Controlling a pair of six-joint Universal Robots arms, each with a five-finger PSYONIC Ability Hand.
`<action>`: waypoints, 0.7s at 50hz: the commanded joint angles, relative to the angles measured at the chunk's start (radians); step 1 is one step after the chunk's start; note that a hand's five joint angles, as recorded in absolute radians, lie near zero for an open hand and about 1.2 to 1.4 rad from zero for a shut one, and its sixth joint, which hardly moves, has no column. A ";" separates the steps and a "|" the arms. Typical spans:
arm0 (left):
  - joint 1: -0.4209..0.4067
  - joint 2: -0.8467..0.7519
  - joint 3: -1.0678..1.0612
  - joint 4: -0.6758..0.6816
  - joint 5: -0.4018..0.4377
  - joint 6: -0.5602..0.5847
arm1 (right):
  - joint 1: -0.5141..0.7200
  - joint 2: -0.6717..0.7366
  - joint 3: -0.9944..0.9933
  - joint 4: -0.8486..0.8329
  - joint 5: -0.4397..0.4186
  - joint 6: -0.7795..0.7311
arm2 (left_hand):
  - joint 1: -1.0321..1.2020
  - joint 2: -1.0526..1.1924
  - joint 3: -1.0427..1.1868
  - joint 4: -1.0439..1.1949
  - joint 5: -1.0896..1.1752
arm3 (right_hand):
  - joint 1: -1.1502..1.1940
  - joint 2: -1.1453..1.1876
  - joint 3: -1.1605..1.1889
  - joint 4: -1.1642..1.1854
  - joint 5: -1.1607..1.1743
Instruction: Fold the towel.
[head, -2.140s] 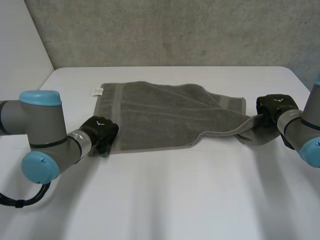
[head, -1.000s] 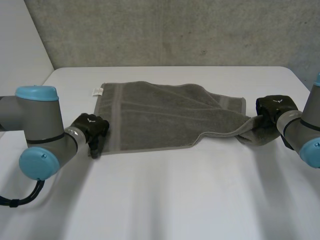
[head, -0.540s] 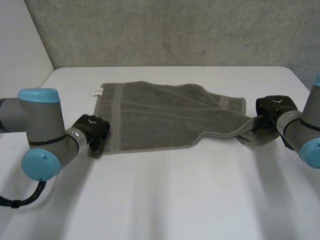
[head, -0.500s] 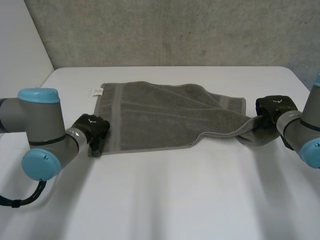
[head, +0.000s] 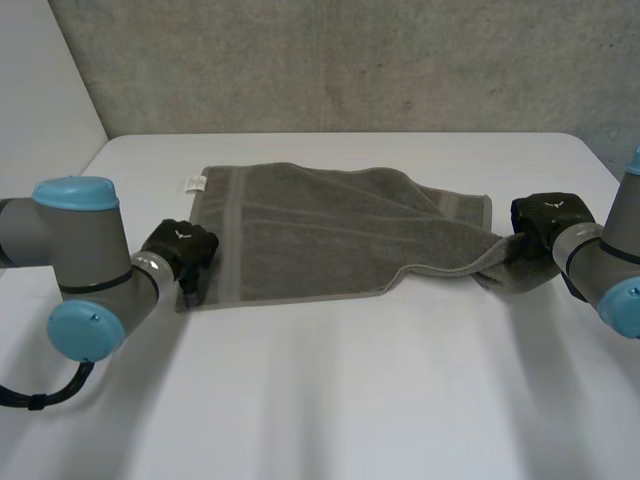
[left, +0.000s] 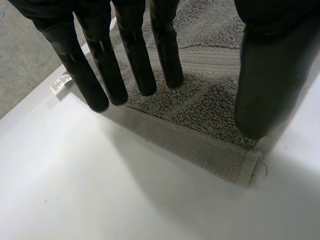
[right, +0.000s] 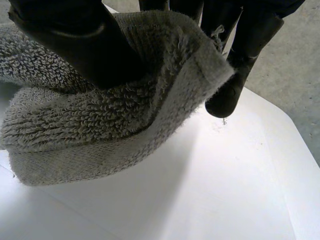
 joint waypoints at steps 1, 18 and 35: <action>0.000 0.041 0.001 -0.081 0.005 0.000 | 0.000 0.000 0.000 0.000 0.000 0.000 | -0.319 -0.318 -0.318 -0.314 -0.318 | 0.076 0.080 0.060 0.063 0.054; 0.000 0.004 0.008 -0.054 0.000 0.003 | 0.000 0.000 0.000 0.000 -0.003 0.000 | -0.370 -0.369 -0.369 -0.365 -0.368 | 0.076 0.080 0.060 0.063 0.054; -0.002 -0.019 0.000 0.013 0.000 0.003 | 0.000 0.006 0.001 0.000 -0.003 0.000 | -0.364 -0.363 -0.363 -0.359 -0.362 | 0.076 0.080 0.060 0.063 0.054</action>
